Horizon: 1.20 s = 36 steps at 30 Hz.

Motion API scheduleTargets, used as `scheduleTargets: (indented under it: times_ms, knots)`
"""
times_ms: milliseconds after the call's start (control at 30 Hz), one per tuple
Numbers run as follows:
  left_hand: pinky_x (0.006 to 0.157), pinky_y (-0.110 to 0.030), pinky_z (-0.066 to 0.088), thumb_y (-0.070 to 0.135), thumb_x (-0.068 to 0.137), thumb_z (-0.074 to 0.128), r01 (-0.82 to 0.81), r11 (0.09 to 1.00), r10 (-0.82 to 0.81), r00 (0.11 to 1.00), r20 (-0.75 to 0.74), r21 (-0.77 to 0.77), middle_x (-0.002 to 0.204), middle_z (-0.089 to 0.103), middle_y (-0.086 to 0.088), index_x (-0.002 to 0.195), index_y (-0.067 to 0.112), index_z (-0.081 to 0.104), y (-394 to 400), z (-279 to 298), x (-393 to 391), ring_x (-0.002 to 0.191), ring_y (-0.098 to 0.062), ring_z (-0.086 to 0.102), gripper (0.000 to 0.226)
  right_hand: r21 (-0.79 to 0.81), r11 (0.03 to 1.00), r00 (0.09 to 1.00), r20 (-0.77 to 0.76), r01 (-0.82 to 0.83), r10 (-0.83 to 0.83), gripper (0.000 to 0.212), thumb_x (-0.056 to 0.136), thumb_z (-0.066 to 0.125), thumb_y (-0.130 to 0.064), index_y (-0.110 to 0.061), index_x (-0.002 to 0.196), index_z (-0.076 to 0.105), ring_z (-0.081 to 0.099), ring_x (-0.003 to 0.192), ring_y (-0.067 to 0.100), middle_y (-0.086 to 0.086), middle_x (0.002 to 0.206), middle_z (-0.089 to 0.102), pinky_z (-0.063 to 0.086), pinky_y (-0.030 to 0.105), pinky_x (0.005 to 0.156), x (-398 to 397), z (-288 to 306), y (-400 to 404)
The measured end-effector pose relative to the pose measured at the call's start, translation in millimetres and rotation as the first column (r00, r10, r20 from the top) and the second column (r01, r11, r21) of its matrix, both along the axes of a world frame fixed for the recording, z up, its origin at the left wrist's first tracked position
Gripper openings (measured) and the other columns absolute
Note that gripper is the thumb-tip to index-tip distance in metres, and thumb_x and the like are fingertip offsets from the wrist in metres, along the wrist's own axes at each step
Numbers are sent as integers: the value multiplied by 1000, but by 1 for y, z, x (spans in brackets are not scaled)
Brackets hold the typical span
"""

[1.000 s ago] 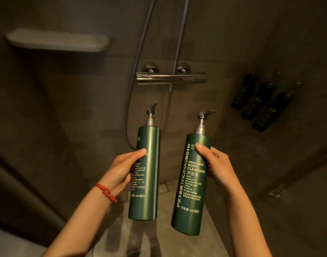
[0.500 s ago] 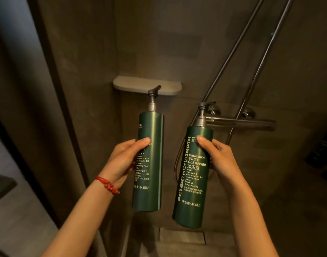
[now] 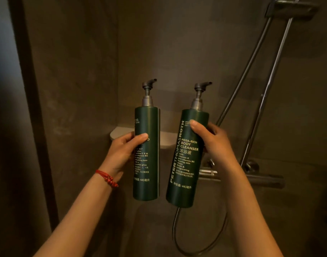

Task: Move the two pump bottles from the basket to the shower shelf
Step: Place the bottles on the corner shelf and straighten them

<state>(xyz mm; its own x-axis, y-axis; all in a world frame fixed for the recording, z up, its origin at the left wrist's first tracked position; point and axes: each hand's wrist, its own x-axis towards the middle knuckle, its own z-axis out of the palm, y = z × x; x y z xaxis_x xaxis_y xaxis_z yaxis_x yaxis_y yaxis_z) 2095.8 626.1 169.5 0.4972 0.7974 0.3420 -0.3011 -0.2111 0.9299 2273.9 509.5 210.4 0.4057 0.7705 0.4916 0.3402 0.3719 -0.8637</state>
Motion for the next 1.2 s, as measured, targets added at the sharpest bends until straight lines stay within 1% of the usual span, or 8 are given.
scheduleTargets:
  times_ms: [133,300,467,567,633,767,1100,1200]
  knots:
    - [69,-28,50,44,49,67,-38,999,37,999,25,32,70,70,7,79,21,64,32,20,18,71,-11,65,38,66,997,999,46,-29,26,39,54,66,-57,-31,83,65,68,70,3,-19,72,72,49,11,52,18,24,32]
    - [67,-27,49,36,57,75,-47,994,44,998,40,97,87,67,2,86,26,63,65,38,33,80,-12,65,32,133,988,993,99,-73,60,32,58,66,-54,-33,83,63,67,70,0,-13,74,71,48,9,52,38,43,63]
    - [71,-31,49,42,51,69,-68,989,62,997,44,133,94,64,-1,89,28,61,94,48,43,88,-18,62,42,168,976,980,164,-136,109,29,60,65,-48,-33,84,58,65,69,-4,-9,84,65,48,9,53,52,50,94]
    - [70,-32,48,39,58,71,-81,986,74,996,50,148,96,63,-2,91,28,60,112,53,44,90,-20,61,36,194,970,979,172,-144,111,24,65,68,-44,-34,84,59,65,69,-4,-9,85,65,48,8,54,56,54,113]
    - [68,-30,48,41,60,65,-84,985,75,995,58,151,96,63,-2,92,28,60,124,55,44,90,-20,61,35,202,969,979,170,-145,111,18,71,69,-36,-35,85,58,64,70,-5,-10,85,65,47,7,53,57,57,125]
    - [67,-29,50,39,62,71,-74,985,68,996,49,155,97,64,-2,92,30,62,148,55,49,89,-19,63,33,232,962,982,152,-146,112,17,70,71,-33,-35,83,60,65,72,-3,-10,84,66,47,8,53,56,57,147]
    - [61,-23,53,55,40,79,-42,992,36,998,53,115,84,74,7,87,36,69,196,38,59,80,-11,69,52,197,972,984,150,-126,97,22,71,72,-30,-39,86,60,63,77,-6,-12,90,66,48,7,57,62,42,188]
    - [59,-23,54,51,40,80,-13,994,6,998,65,108,81,74,11,86,35,69,202,37,59,79,-11,69,50,194,973,984,149,-123,95,24,70,72,-33,-39,90,60,63,78,-6,-12,92,66,48,7,57,63,40,193]
